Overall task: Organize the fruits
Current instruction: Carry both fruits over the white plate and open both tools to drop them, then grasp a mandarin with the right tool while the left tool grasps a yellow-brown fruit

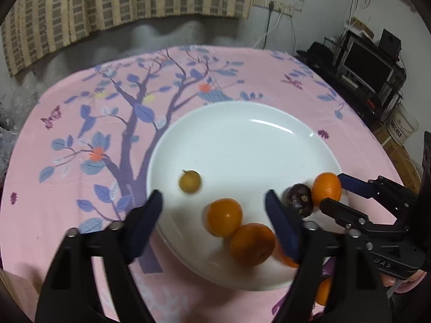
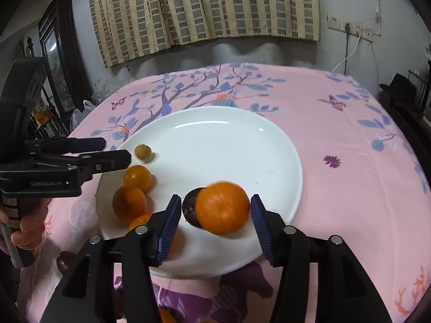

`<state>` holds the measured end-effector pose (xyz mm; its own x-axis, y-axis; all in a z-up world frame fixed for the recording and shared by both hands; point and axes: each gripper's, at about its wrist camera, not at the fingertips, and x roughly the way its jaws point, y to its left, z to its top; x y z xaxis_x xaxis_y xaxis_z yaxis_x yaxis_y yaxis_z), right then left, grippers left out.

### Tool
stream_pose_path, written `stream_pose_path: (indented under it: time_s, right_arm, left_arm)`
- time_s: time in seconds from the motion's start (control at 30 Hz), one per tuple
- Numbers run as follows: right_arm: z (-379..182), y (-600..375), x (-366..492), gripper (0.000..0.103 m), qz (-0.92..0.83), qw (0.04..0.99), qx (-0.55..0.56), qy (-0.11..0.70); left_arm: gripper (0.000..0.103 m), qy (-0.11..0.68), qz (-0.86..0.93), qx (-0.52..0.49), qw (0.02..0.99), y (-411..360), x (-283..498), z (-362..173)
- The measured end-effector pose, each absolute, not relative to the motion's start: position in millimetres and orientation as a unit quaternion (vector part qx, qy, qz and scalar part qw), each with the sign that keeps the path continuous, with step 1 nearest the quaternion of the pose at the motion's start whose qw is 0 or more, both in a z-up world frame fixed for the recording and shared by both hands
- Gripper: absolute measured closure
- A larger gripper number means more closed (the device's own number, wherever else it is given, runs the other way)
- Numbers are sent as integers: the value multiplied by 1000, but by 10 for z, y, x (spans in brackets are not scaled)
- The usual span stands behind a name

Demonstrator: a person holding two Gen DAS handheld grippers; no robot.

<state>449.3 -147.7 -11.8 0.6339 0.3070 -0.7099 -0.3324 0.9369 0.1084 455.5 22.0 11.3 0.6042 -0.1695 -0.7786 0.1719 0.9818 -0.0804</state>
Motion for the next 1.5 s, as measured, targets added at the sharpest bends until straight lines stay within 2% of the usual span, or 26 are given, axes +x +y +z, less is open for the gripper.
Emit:
stream_pose_path:
  time_s: [0.3,0.43,0.6,0.77,1.0,1.5]
  right_arm:
    - [235,-1404,3761,32,212,912,-40,348]
    - [139,-1403,3486,30,216,908,-50,354]
    - [-201,-1397,3439,30,229,881,-27,413]
    - [-347,-1262,3392,30,226,875,-61,423]
    - [-448,-1238,3399,41,219,870,-76,434]
    - [-501,-1203,3428,53,211,871,-87,436]
  left_arm:
    - [7,411,-37,-9,911,591,3713,360]
    - [5,396,-17,-58,916,806,3285,199]
    - [5,431,22,-51,901,942,3103,-123]
    - [5,437,27,-74,896,1098,2994,-205]
    - [5,433,27,-75,898,1115,2936,-187]
    - [5,440,22,-63,896,1053,2931,-210]
